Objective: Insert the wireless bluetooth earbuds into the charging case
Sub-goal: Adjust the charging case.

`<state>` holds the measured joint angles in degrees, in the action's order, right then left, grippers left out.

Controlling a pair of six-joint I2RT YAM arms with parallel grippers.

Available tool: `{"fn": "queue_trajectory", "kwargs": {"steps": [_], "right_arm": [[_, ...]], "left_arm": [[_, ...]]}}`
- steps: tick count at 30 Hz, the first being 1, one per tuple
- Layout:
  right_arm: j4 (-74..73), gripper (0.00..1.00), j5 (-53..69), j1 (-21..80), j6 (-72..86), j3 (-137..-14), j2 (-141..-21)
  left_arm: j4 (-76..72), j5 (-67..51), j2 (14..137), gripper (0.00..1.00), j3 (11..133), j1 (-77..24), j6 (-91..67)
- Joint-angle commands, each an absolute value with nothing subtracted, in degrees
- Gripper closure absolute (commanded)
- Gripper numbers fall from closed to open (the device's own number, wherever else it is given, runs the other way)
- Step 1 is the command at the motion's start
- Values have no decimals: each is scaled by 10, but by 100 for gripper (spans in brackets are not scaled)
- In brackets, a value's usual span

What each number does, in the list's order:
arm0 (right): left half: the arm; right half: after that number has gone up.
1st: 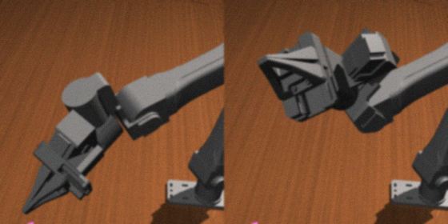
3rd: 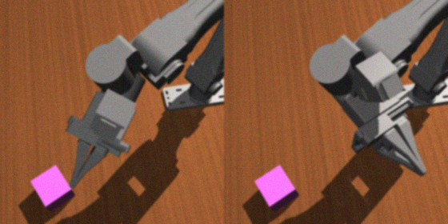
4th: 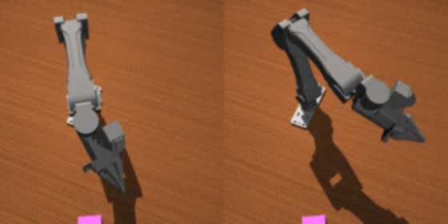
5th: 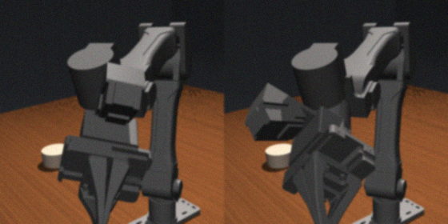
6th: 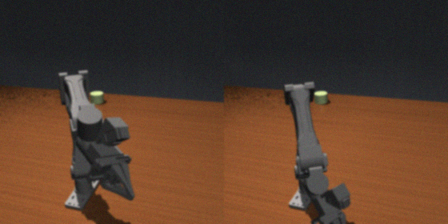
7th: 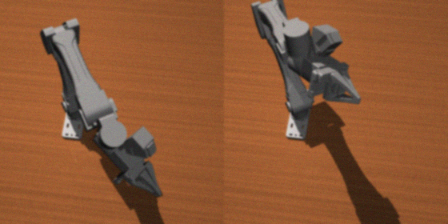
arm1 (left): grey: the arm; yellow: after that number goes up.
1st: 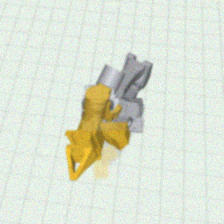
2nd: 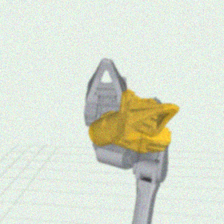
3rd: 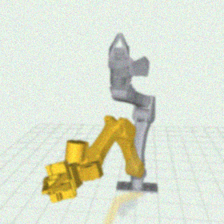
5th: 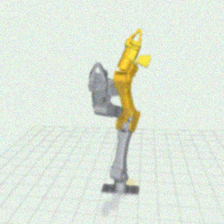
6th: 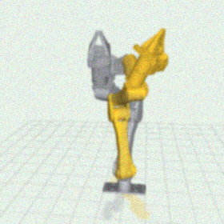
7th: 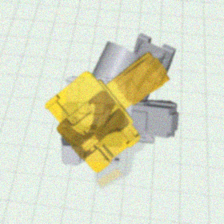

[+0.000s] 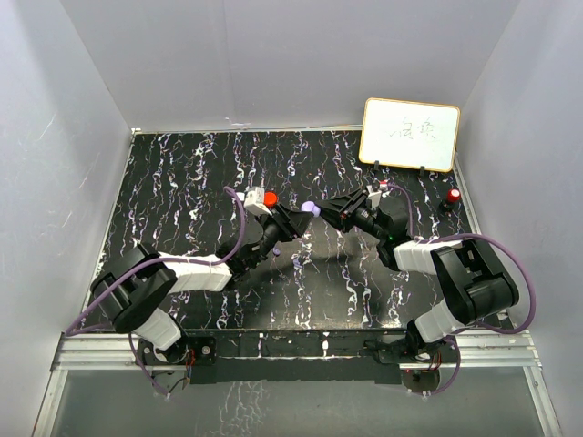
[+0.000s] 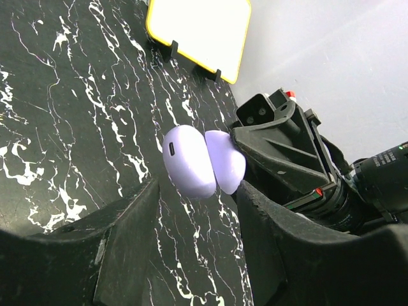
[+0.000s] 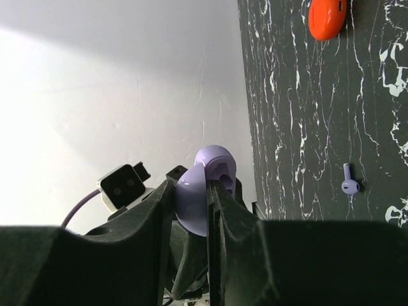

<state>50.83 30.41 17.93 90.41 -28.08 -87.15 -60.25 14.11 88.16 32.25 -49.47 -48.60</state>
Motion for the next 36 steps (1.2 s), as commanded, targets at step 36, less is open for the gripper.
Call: {"fn": "queue_trajectory", "kwargs": {"steps": [36], "right_arm": [[583, 92, 319, 192, 932, -287, -857]], "left_arm": [[-657, 169, 889, 53, 347, -497, -483]]}}
